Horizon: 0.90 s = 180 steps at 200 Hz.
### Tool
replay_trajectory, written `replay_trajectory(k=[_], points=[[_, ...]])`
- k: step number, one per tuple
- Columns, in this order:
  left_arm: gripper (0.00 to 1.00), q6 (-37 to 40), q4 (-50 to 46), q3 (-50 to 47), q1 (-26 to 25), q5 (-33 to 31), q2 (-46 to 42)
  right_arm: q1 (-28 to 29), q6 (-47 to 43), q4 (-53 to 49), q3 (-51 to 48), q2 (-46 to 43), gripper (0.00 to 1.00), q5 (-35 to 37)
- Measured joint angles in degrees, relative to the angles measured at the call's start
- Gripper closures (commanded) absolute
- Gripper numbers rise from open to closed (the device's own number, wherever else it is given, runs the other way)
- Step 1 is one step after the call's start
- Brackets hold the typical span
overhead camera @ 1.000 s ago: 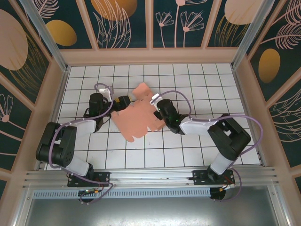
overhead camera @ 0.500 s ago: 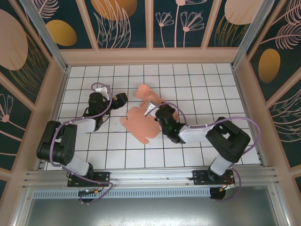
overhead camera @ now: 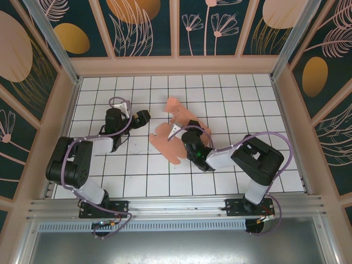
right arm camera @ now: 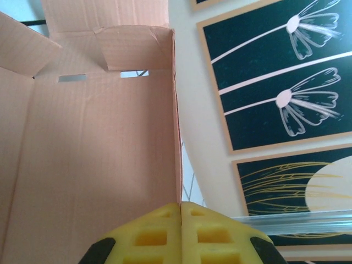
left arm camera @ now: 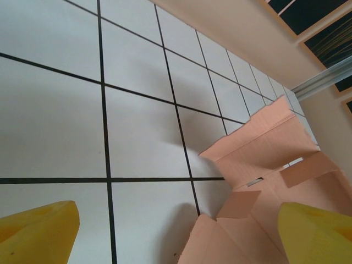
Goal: Fold the paper box
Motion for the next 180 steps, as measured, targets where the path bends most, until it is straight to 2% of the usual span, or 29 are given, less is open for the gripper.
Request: replay_trajectory(k=[57,88,135,180], points=[[0.08,-0.37,-3.3,10.67,0.31,1.16,7.63,0.55,-9.6,10.88,-0.96,2.29,1.0,0.09],[0.08,-0.35,-6.93,15.78,0.33,1.64,11.37,0.55,-11.85,13.88,-1.01,5.79,1.0,-0.59],[0.07,-0.33,-9.97,17.4,0.31,2.27,13.31,0.52,-14.53,19.17,-1.55,11.65,1.0,-1.16],[0.13,0.39,-15.32,26.36,0.31,3.06,19.71,0.55,-15.13,21.51,-1.55,12.15,1.0,-1.18]])
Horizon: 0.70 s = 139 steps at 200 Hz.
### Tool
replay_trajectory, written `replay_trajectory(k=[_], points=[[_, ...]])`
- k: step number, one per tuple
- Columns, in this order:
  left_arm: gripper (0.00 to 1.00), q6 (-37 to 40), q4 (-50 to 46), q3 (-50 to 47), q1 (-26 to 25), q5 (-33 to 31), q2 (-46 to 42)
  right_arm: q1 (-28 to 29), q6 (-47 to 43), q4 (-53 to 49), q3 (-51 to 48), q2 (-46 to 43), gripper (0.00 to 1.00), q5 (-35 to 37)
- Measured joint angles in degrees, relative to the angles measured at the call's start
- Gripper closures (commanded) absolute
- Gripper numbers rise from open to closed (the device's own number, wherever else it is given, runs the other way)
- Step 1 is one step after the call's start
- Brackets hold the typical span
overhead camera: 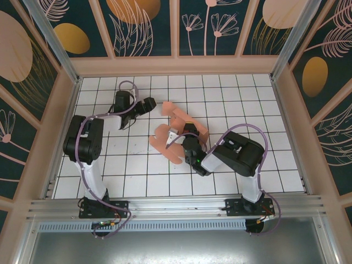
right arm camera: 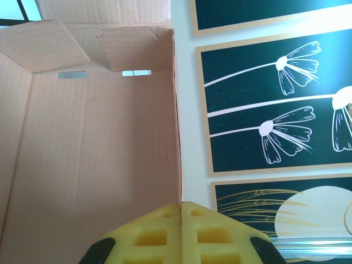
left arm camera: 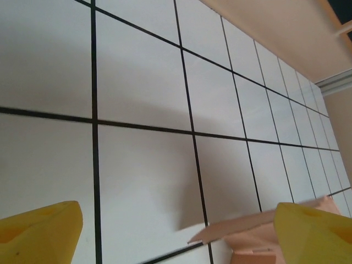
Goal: Fold the paper box
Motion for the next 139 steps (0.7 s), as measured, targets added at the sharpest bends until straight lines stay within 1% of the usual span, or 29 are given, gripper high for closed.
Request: replay_trajectory(k=[43,53,60,74,98,123,139], points=[[0.2,2.84,-7.54,12.37,0.0,1.16,8.2,0.0,-0.17,0.11,-0.02,0.0,1.0,-0.04],[0.27,3.74,-9.51,15.87,0.0,2.25,10.45,0.0,-0.13,0.09,-0.02,0.0,1.0,-0.15],[0.29,4.5,-10.64,18.05,0.0,3.3,11.91,0.0,-0.04,0.09,-0.04,0.0,1.0,-0.22],[0.29,7.04,-12.72,22.01,0.0,6.27,14.51,0.0,0.35,0.04,-0.04,0.0,1.0,-0.24],[0.3,11.67,-16.39,25.59,-0.46,9.7,16.46,0.0,1.05,-0.17,-0.04,-0.02,1.0,-0.44],[0.34,15.58,-20.44,30.82,-1.6,12.5,19.04,0.0,1.66,-0.52,-0.02,-0.07,1.0,-0.46],[0.36,17.2,-22.18,32.06,-2.4,14.29,19.91,0.0,2.25,-0.66,-0.02,-0.09,1.0,-0.46]])
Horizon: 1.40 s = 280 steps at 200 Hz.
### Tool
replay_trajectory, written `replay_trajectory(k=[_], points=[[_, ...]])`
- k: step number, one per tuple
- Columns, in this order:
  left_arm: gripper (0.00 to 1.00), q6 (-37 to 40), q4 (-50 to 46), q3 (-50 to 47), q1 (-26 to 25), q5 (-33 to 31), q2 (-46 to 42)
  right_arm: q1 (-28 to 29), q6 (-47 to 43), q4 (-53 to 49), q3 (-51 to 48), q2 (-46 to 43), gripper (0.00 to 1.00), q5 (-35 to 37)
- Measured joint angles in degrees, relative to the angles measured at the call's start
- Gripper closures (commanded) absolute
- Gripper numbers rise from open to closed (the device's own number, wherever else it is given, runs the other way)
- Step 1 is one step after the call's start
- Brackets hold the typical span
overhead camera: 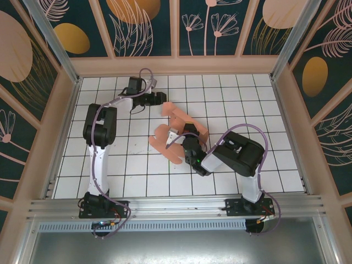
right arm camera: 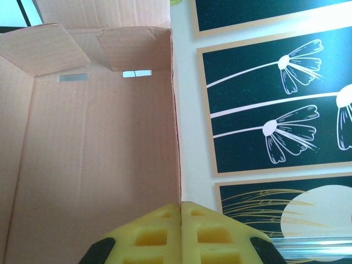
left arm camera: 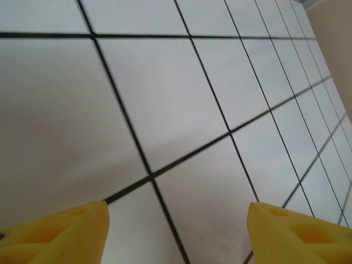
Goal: Fold the paper box
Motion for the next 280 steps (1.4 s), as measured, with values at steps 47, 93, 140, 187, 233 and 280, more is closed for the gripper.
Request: replay_trajectory(k=[47,93,140,187,233,280], points=[[0.4,3.85,-3.32,-1.09,-1.09,4.98,-0.17,-0.02,0.9,-1.38,0.0,-0.68,1.0,0.07],[0.38,5.9,-3.8,-8.37,-1.09,8.07,-4.22,-0.02,1.75,-1.46,0.0,-0.72,1.0,0.07],[0.34,7.13,1.03,-18.82,-1.18,8.7,-12.7,-0.02,1.95,-1.49,0.11,-0.72,1.0,0.04],[0.33,9.77,6.97,-23.74,-2.67,8.83,-14.71,-0.02,2.16,-2.56,1.01,-0.72,1.0,0.04],[0.31,11.76,11.23,-25.57,-3.04,8.66,-14.82,-0.02,2.34,-2.95,1.09,-0.72,1.0,0.31],[0.29,14.36,14.32,-29.05,-3.32,9.57,-15.93,-0.04,3.48,-4.09,1.81,-0.72,1.0,-0.11]])
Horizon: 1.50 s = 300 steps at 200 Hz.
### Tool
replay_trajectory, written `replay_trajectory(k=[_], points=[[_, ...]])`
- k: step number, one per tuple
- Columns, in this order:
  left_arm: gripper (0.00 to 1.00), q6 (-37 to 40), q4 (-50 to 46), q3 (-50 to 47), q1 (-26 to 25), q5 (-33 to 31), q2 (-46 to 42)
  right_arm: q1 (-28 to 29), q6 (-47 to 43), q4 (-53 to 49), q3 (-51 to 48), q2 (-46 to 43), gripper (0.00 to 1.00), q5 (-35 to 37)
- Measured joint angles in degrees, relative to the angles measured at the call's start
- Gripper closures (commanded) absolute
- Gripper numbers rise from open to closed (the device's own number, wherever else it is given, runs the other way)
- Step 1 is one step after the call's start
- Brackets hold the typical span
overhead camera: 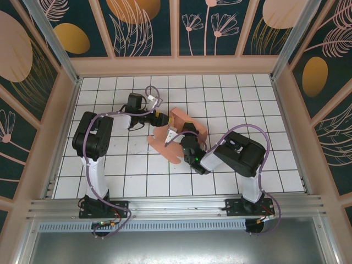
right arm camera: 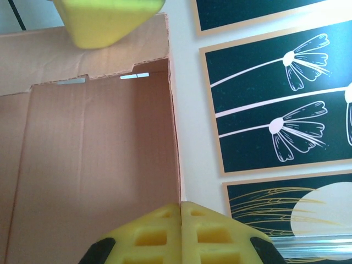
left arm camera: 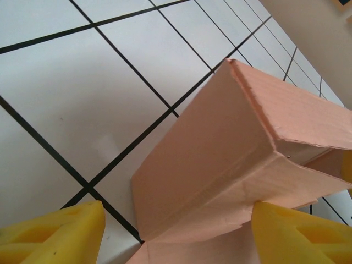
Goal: Fold the paper box
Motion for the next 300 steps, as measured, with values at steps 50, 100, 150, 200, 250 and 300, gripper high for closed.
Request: replay_trajectory(k=[50,100,150,200,250,300], points=[[0.35,1.4,1.55,-0.24,-0.66,-0.72,-0.04,-0.02,0.39,-0.68,0.42,0.0,1.0,-0.09],[0.45,2.36,1.53,-0.13,-2.25,-1.53,-0.04,-0.02,0.94,-1.36,0.48,-0.33,1.0,-0.09],[0.53,2.08,2.58,-0.79,-2.99,-4.76,-0.59,-0.02,1.51,-1.99,0.83,-0.46,1.0,-0.07],[0.67,0.7,6.16,-3.02,-3.52,-7.89,-1.55,0.04,1.95,-3.13,1.27,-0.66,1.0,-0.07],[0.78,1.88,6.69,-3.23,-4.39,-10.08,-1.57,0.11,3.85,-5.38,1.97,-1.25,1.0,0.15],[0.9,4.83,6.84,-4.63,-4.52,-12.74,-2.86,0.2,8.63,-10.82,3.06,-3.76,0.98,-0.28]])
